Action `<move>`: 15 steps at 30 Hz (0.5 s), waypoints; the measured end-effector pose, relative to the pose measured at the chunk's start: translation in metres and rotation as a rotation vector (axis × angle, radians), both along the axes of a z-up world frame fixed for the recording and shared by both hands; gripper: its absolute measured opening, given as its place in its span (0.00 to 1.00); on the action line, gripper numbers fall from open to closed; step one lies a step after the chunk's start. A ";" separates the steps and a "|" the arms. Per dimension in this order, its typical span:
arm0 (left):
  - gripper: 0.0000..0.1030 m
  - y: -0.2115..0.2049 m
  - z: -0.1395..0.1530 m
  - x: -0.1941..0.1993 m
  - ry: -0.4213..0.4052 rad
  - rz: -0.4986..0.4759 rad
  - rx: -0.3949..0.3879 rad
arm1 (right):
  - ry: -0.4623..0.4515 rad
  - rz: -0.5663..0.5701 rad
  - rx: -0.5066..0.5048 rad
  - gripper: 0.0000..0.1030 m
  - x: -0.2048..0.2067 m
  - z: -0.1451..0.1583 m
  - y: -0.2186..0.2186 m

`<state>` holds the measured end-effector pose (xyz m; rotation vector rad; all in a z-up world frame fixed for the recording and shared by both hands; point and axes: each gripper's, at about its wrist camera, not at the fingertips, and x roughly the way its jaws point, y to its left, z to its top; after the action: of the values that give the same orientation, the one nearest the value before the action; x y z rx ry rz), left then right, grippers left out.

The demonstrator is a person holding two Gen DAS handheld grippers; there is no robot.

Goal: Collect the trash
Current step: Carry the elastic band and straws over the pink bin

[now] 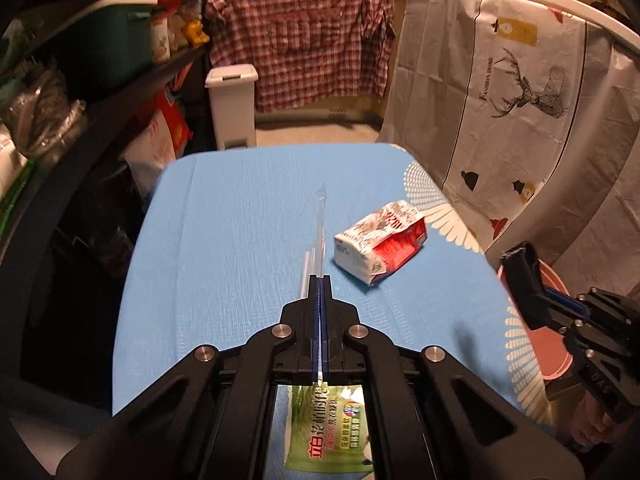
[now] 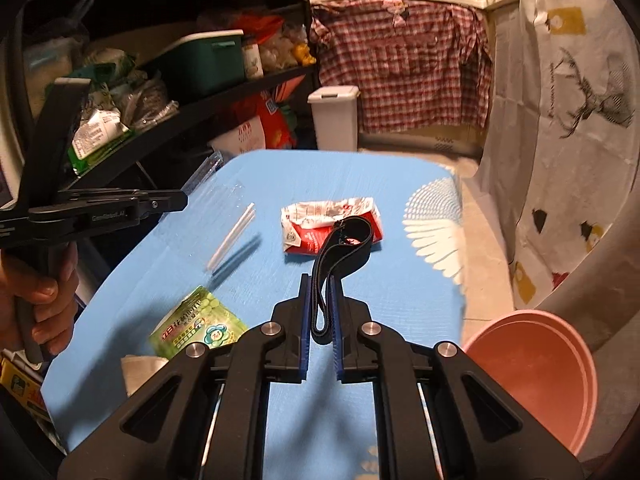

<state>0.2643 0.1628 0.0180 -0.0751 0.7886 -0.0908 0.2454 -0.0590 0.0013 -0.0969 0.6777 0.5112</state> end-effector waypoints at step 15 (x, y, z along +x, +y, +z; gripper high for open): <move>0.00 -0.019 0.027 -0.023 -0.057 -0.020 -0.008 | -0.100 -0.076 -0.016 0.09 -0.037 0.058 -0.082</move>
<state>0.2415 0.1434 0.0450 -0.0717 0.7319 -0.1145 0.2082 -0.1410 0.0588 -0.1104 0.5859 0.4251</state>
